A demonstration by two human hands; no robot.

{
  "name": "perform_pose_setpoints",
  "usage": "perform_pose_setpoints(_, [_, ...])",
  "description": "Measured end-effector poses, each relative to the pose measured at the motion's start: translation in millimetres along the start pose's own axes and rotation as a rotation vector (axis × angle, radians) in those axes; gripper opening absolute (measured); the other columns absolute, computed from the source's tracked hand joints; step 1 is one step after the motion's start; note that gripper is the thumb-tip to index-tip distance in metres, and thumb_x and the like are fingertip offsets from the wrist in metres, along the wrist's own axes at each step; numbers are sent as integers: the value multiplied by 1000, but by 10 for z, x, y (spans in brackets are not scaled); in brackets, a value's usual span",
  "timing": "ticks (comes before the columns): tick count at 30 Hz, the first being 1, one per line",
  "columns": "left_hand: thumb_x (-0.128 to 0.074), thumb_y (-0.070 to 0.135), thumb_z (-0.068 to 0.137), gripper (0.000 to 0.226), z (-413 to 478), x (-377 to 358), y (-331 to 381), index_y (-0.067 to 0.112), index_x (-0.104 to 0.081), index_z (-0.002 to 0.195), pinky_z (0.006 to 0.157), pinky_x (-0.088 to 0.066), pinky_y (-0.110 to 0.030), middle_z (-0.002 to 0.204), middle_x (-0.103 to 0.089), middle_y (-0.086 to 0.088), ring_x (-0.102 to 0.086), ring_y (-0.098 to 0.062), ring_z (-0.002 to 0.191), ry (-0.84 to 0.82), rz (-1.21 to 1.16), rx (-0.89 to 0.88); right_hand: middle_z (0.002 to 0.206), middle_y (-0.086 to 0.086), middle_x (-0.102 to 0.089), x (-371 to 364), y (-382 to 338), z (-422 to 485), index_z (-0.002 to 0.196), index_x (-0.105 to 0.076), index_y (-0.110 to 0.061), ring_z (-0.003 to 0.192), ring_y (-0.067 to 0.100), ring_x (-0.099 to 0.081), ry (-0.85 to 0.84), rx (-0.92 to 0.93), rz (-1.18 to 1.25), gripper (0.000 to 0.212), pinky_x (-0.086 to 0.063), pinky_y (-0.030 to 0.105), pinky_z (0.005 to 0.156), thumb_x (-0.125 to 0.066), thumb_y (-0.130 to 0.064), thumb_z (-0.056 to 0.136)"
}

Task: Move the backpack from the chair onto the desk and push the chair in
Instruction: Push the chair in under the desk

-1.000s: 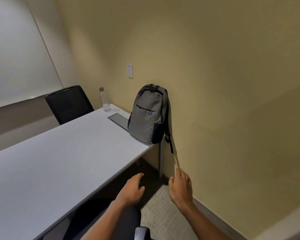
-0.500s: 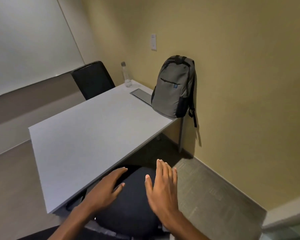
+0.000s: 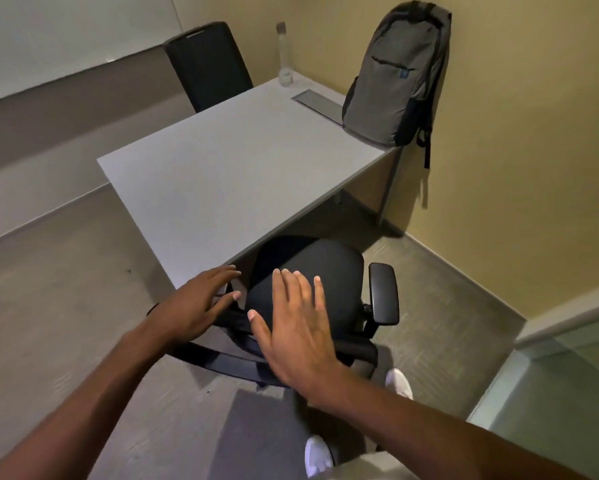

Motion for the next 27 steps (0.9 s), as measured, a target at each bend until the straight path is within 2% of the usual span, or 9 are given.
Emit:
perform_pose_setpoints(3, [-9, 94, 80, 108, -241, -75, -76, 26, -52, 152, 116, -35, -27, 163, -51, 1, -48, -17, 148, -37, -5, -24, 168, 15, -33, -204, -159, -163, 163, -23, -8, 158, 33, -25, -72, 10, -49, 79, -12, 59, 130, -29, -60, 104])
perform_pose_setpoints(5, [-3, 96, 77, 115, -356, -106, -121, 24, -58, 147, 113, -36, -26, 157, -57, 1, -52, -16, 144, -47, 12, -35, 170, 16, -28, -330, -220, -230, 165, -19, -8, 159, 33, -21, -142, 8, -70, 79, -10, 58, 130, -28, -60, 106])
perform_pose_setpoints(9, [-13, 83, 93, 89, -518, -230, -366, 30, -62, 145, 121, -39, -36, 154, -60, 4, -51, -13, 145, -27, 74, -14, 173, 15, -22, -597, -190, -331, 167, -11, -11, 160, 34, -19, -265, -46, -124, 81, -9, 59, 130, -24, -63, 107])
perform_pose_setpoints(12, [-15, 74, 98, 80, -580, -324, -515, 30, -57, 149, 126, -34, -39, 154, -60, 4, -50, -15, 146, 28, 136, -27, 170, 16, -28, -753, -105, -401, 166, -13, -11, 157, 35, -25, -307, -81, -179, 83, -13, 60, 129, -16, -67, 105])
perform_pose_setpoints(16, [-19, 58, 103, 68, -510, -375, -492, 26, -60, 147, 121, -38, -39, 148, -67, 3, -58, -17, 138, 97, 268, -74, 158, 17, -44, -765, -58, -397, 163, -25, -10, 146, 36, -39, -260, -83, -218, 87, -25, 60, 124, -9, -70, 102])
perform_pose_setpoints(20, [-29, 55, 103, 60, -370, -353, -429, 27, -62, 145, 115, -43, -41, 144, -70, 3, -63, -17, 133, 81, 310, -125, 148, 16, -53, -729, 32, -337, 158, -36, -8, 137, 36, -48, -218, -110, -241, 89, -32, 60, 119, -8, -70, 101])
perform_pose_setpoints(27, [-34, 55, 103, 56, -206, -375, -319, 28, -64, 141, 111, -47, -41, 137, -73, 4, -67, -16, 127, 109, 318, -123, 152, 12, -51, -645, 226, -230, 159, -34, -10, 142, 31, -45, -246, -101, -243, 89, -30, 56, 122, -7, -71, 101])
Point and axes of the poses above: each hand's wrist, its own z-axis towards the middle knuckle, its own x-axis out of the back of the hand, y = z × x, the point moved 8 cm from there along z, towards the middle knuckle
